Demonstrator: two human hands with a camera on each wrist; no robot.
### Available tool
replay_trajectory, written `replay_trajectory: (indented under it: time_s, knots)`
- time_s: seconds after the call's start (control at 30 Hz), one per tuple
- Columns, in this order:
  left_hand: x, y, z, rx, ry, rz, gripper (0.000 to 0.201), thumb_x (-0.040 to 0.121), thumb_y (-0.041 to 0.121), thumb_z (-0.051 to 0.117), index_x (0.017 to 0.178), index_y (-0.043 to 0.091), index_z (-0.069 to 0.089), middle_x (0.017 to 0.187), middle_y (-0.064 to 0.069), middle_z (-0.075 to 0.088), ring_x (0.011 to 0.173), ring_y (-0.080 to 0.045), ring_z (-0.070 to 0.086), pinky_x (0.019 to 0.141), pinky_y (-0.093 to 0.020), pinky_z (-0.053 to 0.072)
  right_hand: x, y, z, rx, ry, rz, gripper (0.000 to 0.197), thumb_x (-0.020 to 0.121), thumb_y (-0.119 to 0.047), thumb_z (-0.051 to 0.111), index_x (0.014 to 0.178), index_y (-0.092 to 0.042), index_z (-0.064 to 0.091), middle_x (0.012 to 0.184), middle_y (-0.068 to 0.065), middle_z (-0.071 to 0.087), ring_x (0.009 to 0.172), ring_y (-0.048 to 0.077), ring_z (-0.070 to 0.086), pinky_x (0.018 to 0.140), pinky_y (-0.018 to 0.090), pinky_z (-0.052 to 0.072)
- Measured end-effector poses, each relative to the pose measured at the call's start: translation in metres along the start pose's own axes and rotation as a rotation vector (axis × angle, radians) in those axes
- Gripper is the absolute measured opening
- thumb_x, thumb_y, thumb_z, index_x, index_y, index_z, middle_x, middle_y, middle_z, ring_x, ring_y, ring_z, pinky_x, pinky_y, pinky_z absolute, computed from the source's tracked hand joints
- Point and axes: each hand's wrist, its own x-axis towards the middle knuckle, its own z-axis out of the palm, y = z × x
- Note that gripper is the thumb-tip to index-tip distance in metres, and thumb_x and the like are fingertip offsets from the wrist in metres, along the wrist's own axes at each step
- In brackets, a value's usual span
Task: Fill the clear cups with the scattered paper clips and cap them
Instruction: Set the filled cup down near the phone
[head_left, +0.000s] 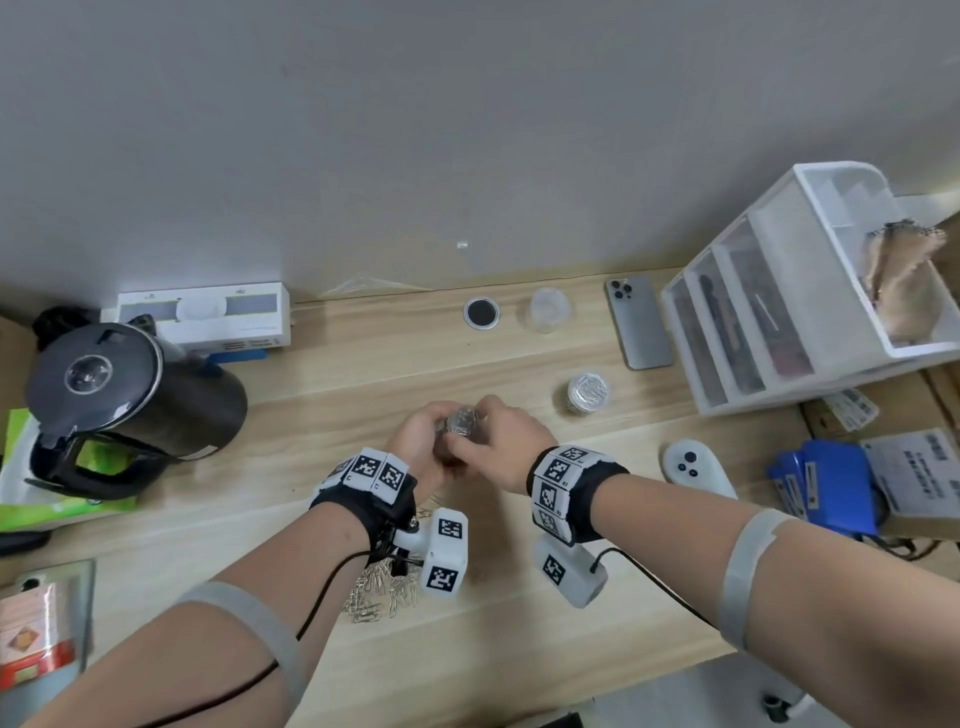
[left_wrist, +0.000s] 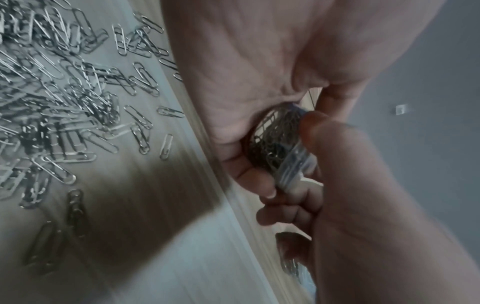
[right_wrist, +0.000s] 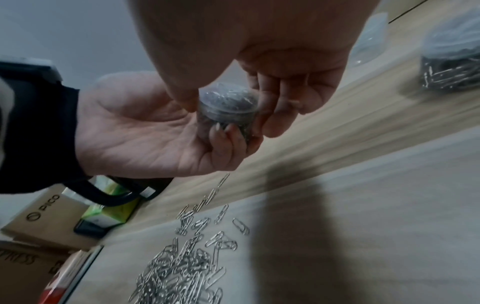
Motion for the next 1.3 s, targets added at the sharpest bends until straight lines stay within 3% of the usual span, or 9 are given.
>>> replay_trajectory:
  time_s: [0.07,0.17,0.23,0.47,0.87,1.03,1.13,1.2,1.3]
  knots:
    - [0.001,0.003,0.002,0.01,-0.027,-0.012,0.042,0.1,0.035,0.045,0.124,0.004,0.062,0.099,-0.017,0.067,0.073,-0.027,0.064,0.06,-0.036,0.056,0.004,0.004,-0.013,-0.035,0.033,-0.005,0.05,0.073,-0.063,0.058,0.102,-0.023,0.047,0.083,-0.006,0.061,0.075,0.019,0.062,0.062,0.03,0.048]
    - [0.002,0.009,-0.003,0.049,-0.004,-0.056,0.049,0.098,0.055,0.047,0.134,0.023,0.05,0.12,-0.024,0.063,0.075,-0.035,0.068,0.073,-0.043,0.059,0.012,0.023,-0.044,-0.088,0.149,0.016,0.054,0.069,-0.061,0.06,0.107,-0.025,0.044,0.091,-0.006,0.059,0.08,0.018,0.061,0.067,0.03,0.048]
    - [0.003,0.013,-0.01,0.07,0.07,-0.051,0.052,0.095,0.056,0.051,0.136,0.023,0.047,0.124,-0.028,0.061,0.075,-0.036,0.066,0.074,-0.043,0.058,0.017,0.044,-0.068,-0.2,0.188,0.08,0.056,0.073,-0.061,0.058,0.111,-0.024,0.04,0.096,-0.001,0.056,0.079,0.021,0.059,0.067,0.032,0.048]
    - [0.004,0.016,-0.02,0.053,0.131,-0.01,0.054,0.092,0.044,0.059,0.136,0.015,0.049,0.114,-0.026,0.065,0.078,-0.035,0.063,0.073,-0.043,0.056,0.012,0.108,-0.099,-0.406,0.097,0.264,0.071,0.073,-0.068,0.055,0.123,-0.021,0.038,0.111,0.007,0.054,0.08,0.026,0.059,0.069,0.036,0.053]
    - [-0.004,0.019,-0.029,0.059,0.131,0.008,0.051,0.091,0.041,0.06,0.131,0.012,0.051,0.1,-0.022,0.065,0.075,-0.034,0.062,0.073,-0.042,0.055,0.017,0.106,-0.086,-0.453,0.121,0.28,0.064,0.076,-0.064,0.054,0.123,-0.023,0.04,0.114,0.007,0.055,0.08,0.027,0.057,0.07,0.037,0.052]
    - [-0.005,0.02,-0.035,0.035,0.135,0.017,0.051,0.092,0.041,0.058,0.131,0.01,0.051,0.101,-0.021,0.063,0.073,-0.032,0.062,0.07,-0.04,0.054,0.025,0.095,-0.097,-0.543,0.229,0.209,0.079,0.074,-0.068,0.045,0.135,-0.018,0.037,0.126,0.01,0.048,0.113,0.031,0.048,0.084,0.044,0.049]
    - [-0.005,0.021,-0.042,0.013,0.145,0.025,0.05,0.093,0.041,0.057,0.132,0.009,0.05,0.101,-0.021,0.062,0.07,-0.03,0.062,0.066,-0.038,0.054,0.052,0.075,-0.112,-0.473,0.285,0.198,0.071,0.08,-0.06,0.046,0.136,-0.017,0.038,0.134,0.013,0.044,0.12,0.033,0.045,0.089,0.047,0.047]
    - [-0.006,0.021,-0.048,0.001,0.158,0.027,0.05,0.093,0.041,0.056,0.131,0.008,0.05,0.099,-0.021,0.063,0.069,-0.03,0.062,0.064,-0.037,0.054,0.08,0.06,-0.118,-0.416,0.256,0.25,0.067,0.082,-0.053,0.053,0.134,-0.013,0.039,0.134,0.016,0.044,0.116,0.035,0.049,0.083,0.043,0.048]
    - [-0.009,0.019,-0.066,-0.013,0.184,0.03,0.05,0.094,0.042,0.054,0.13,0.007,0.052,0.097,-0.02,0.063,0.069,-0.029,0.061,0.065,-0.037,0.053,0.113,0.036,-0.115,-0.453,0.194,0.347,0.057,0.081,-0.051,0.057,0.118,-0.009,0.047,0.118,0.017,0.054,0.09,0.034,0.054,0.069,0.036,0.046]
